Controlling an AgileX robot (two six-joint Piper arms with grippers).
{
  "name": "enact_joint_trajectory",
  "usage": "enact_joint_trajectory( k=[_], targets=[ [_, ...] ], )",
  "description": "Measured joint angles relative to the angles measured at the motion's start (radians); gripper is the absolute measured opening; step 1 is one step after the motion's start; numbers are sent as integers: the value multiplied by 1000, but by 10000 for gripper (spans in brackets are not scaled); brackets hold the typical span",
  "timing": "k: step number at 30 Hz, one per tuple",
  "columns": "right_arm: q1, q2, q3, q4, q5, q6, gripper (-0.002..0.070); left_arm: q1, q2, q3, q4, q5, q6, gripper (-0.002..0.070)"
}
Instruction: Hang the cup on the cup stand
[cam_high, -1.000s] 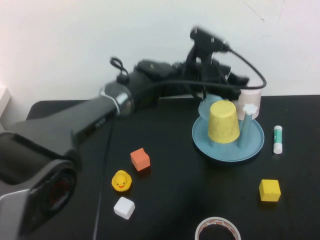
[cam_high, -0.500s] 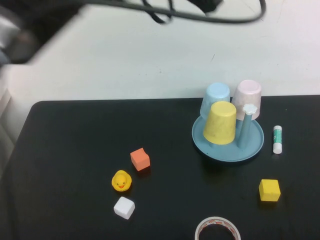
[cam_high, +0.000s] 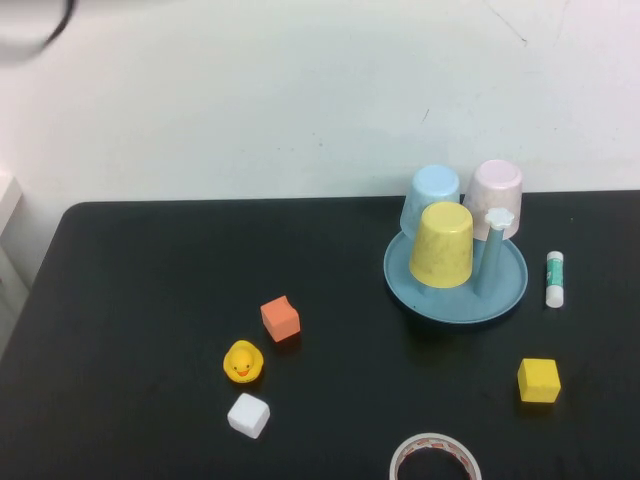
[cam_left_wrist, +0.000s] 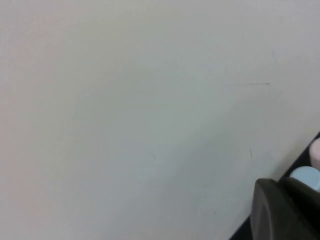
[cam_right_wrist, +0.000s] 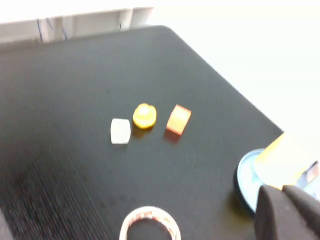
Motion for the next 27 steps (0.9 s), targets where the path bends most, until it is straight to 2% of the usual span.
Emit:
enact_joint_trajectory(
  k=[7, 14, 27],
  targets=[
    [0, -119, 0, 18, 22, -32, -1, 0, -317, 480, 0, -227, -53, 0],
    [0, -173, 0, 33, 122, -46, -1, 0, -542, 834, 2, -376, -78, 0],
    [0, -173, 0, 43, 191, -46, -1, 0, -643, 1040, 4, -424, -78, 0]
  ],
)
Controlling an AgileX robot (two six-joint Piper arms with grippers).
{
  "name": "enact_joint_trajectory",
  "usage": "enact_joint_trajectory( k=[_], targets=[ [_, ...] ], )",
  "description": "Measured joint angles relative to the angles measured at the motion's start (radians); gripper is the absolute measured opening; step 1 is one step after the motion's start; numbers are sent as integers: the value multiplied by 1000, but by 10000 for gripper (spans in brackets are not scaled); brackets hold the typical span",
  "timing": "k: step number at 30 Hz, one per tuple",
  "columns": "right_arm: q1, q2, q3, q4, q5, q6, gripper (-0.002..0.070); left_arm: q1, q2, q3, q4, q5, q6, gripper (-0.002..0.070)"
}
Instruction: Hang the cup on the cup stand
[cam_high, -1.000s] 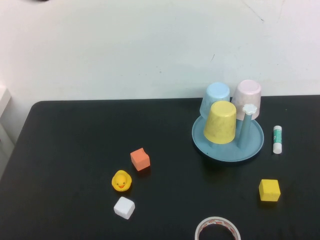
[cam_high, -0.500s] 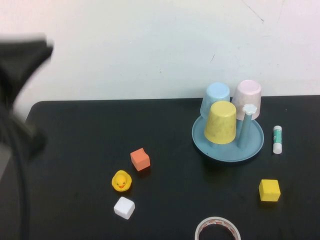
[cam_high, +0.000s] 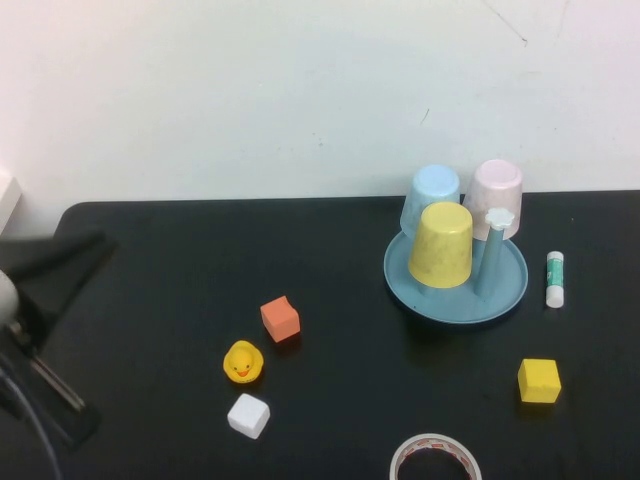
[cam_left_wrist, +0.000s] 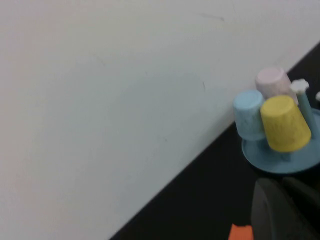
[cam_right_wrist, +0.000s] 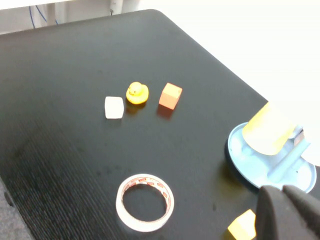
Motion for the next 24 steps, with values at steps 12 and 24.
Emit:
enact_joint_trajectory(
  k=[12, 24],
  targets=[
    [0, 0, 0, 4, 6, 0, -1, 172, -237, 138, 82, 49, -2, 0],
    [0, 0, -1, 4, 6, 0, -1, 474, -528, 400, -138, 64, -110, 0]
  ],
)
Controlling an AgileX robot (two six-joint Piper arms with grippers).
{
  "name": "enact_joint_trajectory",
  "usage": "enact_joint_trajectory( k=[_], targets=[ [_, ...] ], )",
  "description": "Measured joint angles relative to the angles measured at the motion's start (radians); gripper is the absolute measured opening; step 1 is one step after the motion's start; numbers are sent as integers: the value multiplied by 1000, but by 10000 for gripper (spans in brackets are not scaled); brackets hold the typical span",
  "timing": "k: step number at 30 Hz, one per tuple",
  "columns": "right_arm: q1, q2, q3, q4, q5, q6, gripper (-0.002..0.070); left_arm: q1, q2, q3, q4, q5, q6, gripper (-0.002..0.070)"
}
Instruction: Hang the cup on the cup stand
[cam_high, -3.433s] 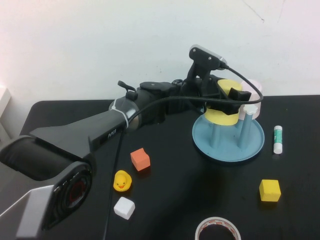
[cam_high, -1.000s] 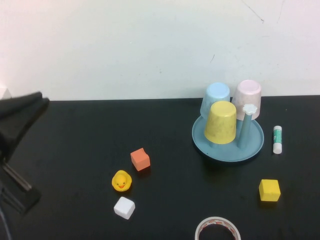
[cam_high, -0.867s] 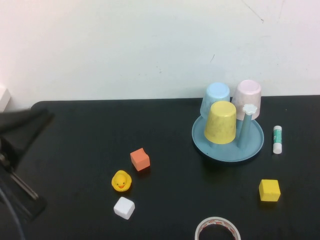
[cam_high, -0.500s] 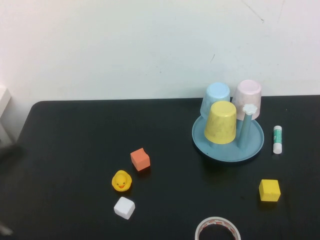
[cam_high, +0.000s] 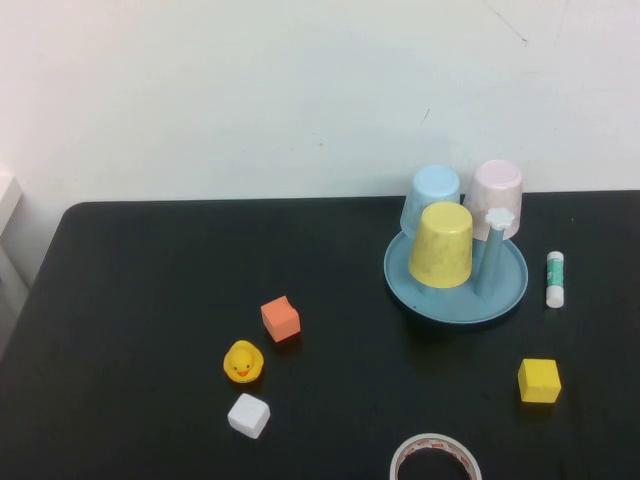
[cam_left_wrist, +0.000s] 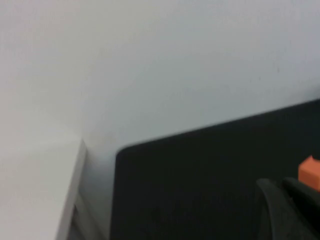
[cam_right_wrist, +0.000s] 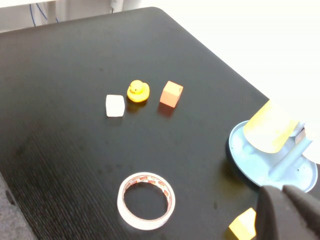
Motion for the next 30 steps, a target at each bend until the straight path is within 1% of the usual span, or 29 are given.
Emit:
enact_joint_trajectory(
  k=[4, 7, 9, 15, 22, 25, 30],
  targets=[
    [0, 0, 0, 0, 0, 0, -1, 15, -24, 171, -45, -68, -8, 0],
    [0, 0, 0, 0, 0, 0, -1, 15, -25, 299, -69, -152, -10, 0],
    [0, 0, 0, 0, 0, 0, -1, 15, -27, 339, -109, -191, -12, 0],
    [0, 0, 0, 0, 0, 0, -1, 19, -57, 339, -141, -175, -8, 0],
    [0, 0, 0, 0, 0, 0, -1, 66, -151, 339, -122, -28, -8, 0],
    [0, 0, 0, 0, 0, 0, -1, 85, -154, 339, -104, -12, -24, 0],
    [0, 0, 0, 0, 0, 0, -1, 85, -155, 339, -93, -9, -29, 0]
  ],
)
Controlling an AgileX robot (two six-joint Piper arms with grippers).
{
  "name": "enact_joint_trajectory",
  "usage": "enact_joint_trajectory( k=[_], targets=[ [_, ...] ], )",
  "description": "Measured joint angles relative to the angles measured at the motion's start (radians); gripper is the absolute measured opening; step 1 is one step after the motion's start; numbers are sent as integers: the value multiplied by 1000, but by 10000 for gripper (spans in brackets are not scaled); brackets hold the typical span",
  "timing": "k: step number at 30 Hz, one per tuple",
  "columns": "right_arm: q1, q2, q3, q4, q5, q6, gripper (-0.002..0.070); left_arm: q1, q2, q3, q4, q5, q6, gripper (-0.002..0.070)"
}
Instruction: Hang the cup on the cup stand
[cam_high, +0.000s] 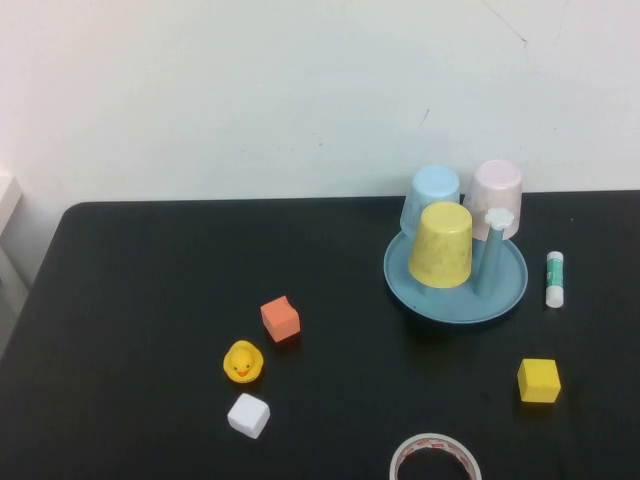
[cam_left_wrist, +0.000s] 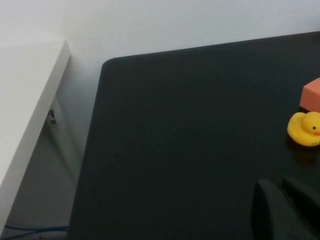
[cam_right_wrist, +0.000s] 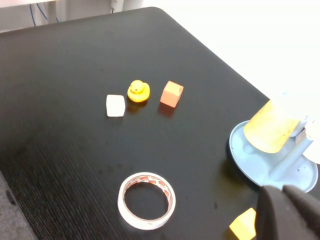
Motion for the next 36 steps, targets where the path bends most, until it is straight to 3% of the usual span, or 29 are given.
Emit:
enact_joint_trajectory(
  k=[7, 16, 36],
  targets=[
    [0, 0, 0, 0, 0, 0, -1, 0, 0, -2, 29, 2, -35, 0],
    [0, 0, 0, 0, 0, 0, -1, -13, -2, -2, 234, 2, -302, 0],
    [0, 0, 0, 0, 0, 0, -1, -42, -2, -2, 250, 2, -276, 0]
  ],
)
